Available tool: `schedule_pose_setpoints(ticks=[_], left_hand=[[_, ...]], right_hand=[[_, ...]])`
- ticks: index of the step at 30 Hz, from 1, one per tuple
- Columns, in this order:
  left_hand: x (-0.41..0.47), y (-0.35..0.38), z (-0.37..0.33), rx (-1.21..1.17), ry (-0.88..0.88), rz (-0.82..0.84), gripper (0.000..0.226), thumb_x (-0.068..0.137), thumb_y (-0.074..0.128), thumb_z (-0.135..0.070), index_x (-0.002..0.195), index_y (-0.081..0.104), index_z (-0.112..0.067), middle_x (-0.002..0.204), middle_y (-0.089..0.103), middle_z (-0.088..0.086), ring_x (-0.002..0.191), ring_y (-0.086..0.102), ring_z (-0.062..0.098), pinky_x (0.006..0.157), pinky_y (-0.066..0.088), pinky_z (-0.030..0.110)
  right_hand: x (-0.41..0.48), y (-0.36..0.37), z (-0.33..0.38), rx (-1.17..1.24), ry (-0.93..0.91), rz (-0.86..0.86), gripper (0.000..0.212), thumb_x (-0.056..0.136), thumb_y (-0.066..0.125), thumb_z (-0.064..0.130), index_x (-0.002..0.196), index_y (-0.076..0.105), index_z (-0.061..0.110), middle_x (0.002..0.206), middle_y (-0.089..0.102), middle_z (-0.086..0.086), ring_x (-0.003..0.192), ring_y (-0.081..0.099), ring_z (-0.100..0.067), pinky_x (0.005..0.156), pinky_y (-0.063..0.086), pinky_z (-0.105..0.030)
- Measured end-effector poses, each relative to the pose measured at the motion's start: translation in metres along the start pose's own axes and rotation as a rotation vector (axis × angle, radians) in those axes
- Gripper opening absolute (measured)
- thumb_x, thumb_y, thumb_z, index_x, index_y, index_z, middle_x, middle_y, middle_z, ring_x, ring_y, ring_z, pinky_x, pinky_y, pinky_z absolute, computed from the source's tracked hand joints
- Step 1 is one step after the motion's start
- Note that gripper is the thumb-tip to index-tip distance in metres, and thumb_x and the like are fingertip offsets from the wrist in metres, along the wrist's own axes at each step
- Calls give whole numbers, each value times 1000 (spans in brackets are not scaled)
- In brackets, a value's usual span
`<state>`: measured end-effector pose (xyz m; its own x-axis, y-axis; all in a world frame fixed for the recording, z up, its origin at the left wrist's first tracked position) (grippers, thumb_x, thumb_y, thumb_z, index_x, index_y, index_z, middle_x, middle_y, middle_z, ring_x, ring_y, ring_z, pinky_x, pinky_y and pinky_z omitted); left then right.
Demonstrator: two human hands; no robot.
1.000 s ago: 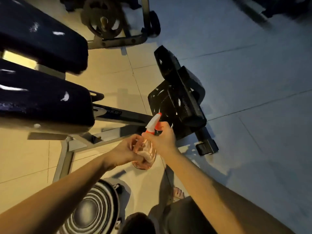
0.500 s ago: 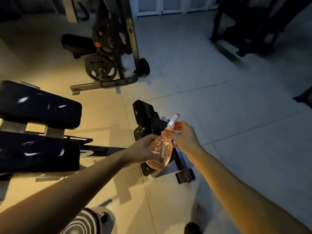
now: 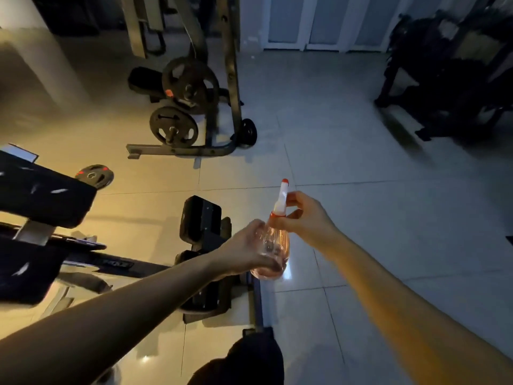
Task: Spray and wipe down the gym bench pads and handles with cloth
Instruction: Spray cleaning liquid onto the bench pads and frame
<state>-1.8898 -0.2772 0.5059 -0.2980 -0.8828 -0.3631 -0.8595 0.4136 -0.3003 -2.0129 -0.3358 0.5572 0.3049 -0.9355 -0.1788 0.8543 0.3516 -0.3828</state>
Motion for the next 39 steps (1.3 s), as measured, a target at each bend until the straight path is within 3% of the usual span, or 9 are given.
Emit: schedule_pose_setpoints(ticks=[3, 8, 12, 18, 22, 26, 31, 39], left_hand=[[34, -9, -19, -20, 21, -78, 86, 73, 91, -26, 137, 35, -31, 130, 54, -11, 120, 55, 13, 95, 45, 31], [102, -30, -43, -86, 47, -180, 88, 72, 92, -30, 140, 36, -29, 131, 58, -8, 120, 59, 11, 103, 47, 35], [170, -60, -55, -154, 31, -209, 84, 70, 94, -33, 139, 46, -31, 128, 64, -9, 118, 62, 9, 106, 50, 39], [250, -107, -70, -247, -44, -330, 76, 70, 91, -34, 135, 53, -31, 128, 64, -9, 120, 60, 9, 109, 48, 41], [288, -141, -68, -285, -115, -477, 77, 66, 93, -40, 132, 56, -29, 123, 67, -9, 116, 62, 10, 107, 49, 42], [329, -167, -52, -336, -196, -661, 78, 61, 96, -41, 128, 57, -30, 118, 70, -11, 109, 66, 6, 102, 54, 36], [386, -185, -37, -395, -317, -866, 96, 54, 95, -54, 136, 51, -28, 124, 65, -13, 114, 62, 8, 104, 52, 35], [436, -195, -2, -605, -495, -1137, 74, 66, 95, -41, 127, 53, -32, 119, 66, -15, 110, 63, 5, 101, 53, 28]], right_hand=[[33, -28, 9, 27, -42, 62, 55, 80, 86, 27, 127, 56, 26, 120, 63, 10, 99, 68, -16, 87, 59, -34], [114, -66, 26, -31, -125, 184, 51, 84, 83, 26, 125, 53, 30, 119, 63, 10, 96, 69, -14, 76, 55, -23], [198, -86, 38, -140, -176, 340, 45, 87, 79, 25, 124, 53, 31, 115, 62, 10, 96, 68, -14, 72, 54, -20], [309, -105, 52, -150, -211, 522, 45, 88, 79, 26, 128, 59, 21, 117, 65, 2, 101, 69, -19, 89, 60, -39], [372, -94, 63, -152, -259, 660, 59, 78, 77, 42, 131, 58, 22, 118, 65, 3, 103, 69, -18, 92, 60, -43], [435, -73, 62, -226, -289, 866, 67, 76, 76, 47, 135, 52, 27, 122, 61, 6, 107, 64, -17, 90, 58, -36], [507, -44, 47, -328, -384, 1101, 49, 91, 73, 33, 133, 47, 36, 115, 56, 21, 106, 58, -9, 77, 49, -20], [574, 23, 21, -410, -383, 1480, 40, 90, 75, 34, 124, 55, 36, 119, 63, 15, 109, 60, -11, 89, 53, -31]])
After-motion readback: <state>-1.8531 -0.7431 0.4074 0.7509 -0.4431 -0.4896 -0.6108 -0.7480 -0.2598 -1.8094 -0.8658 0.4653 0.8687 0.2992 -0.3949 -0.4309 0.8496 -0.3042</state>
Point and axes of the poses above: each hand's wrist, its own x-axis towards the middle knuckle, its own y-axis out of the palm, z = x × y, the point moved 9 cm from there along x, towards the middle knuckle
